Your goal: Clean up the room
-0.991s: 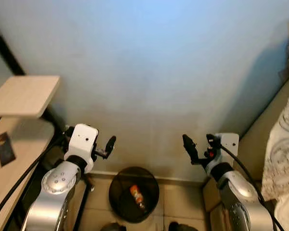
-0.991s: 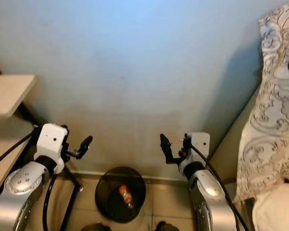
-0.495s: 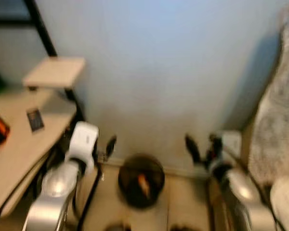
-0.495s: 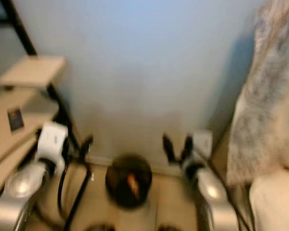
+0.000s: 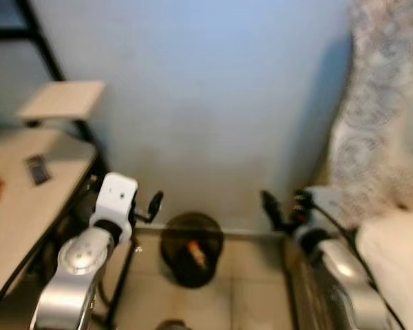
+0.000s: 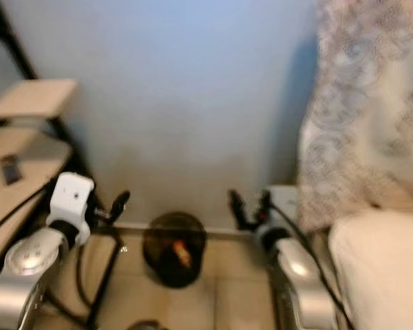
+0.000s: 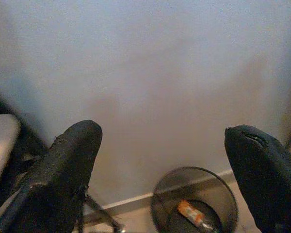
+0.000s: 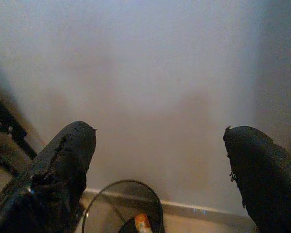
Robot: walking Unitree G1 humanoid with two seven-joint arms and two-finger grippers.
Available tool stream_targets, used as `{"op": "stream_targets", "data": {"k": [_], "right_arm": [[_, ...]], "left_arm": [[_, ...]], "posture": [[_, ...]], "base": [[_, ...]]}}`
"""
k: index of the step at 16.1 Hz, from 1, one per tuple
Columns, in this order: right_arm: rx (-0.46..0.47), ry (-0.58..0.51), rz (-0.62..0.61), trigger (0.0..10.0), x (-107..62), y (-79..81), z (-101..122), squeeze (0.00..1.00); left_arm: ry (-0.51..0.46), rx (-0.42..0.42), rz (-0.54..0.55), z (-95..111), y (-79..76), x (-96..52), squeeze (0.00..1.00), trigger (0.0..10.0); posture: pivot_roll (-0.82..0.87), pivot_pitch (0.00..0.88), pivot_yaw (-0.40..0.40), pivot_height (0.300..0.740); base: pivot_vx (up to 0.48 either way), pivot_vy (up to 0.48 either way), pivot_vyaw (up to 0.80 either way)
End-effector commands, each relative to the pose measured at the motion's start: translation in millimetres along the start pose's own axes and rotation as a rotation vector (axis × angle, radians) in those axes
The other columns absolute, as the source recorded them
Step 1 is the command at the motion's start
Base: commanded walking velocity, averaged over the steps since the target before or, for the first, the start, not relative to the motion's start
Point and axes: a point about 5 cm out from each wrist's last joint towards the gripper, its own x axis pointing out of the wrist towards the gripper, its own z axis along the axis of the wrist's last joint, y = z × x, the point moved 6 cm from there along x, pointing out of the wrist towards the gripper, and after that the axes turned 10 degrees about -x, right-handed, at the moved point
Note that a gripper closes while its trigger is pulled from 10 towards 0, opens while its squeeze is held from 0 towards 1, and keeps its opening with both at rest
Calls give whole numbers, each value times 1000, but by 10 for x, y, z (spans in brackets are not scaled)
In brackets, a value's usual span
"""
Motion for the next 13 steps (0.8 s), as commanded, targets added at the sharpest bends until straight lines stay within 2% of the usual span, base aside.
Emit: {"op": "stream_targets", "data": {"k": [1,9,13], "right_arm": [[-13,17,-35,10000,-28,-113,-31,0],[-29,2,-90,10000,2,-205,9,0],[-47,-10,-120,10000,14,-240,42,0]], "left_arm": [[-4,4,-3,19,-27,25,0,10000],[-6,8,-6,10,-47,47,0,10000],[-22,-8,32,46,19,63,0,10000]], "posture": [[17,0,47,740],[21,0,38,740],[17,0,45,740]], "base": [[0,0,-781],[0,0,-781],[0,0,-781]]}}
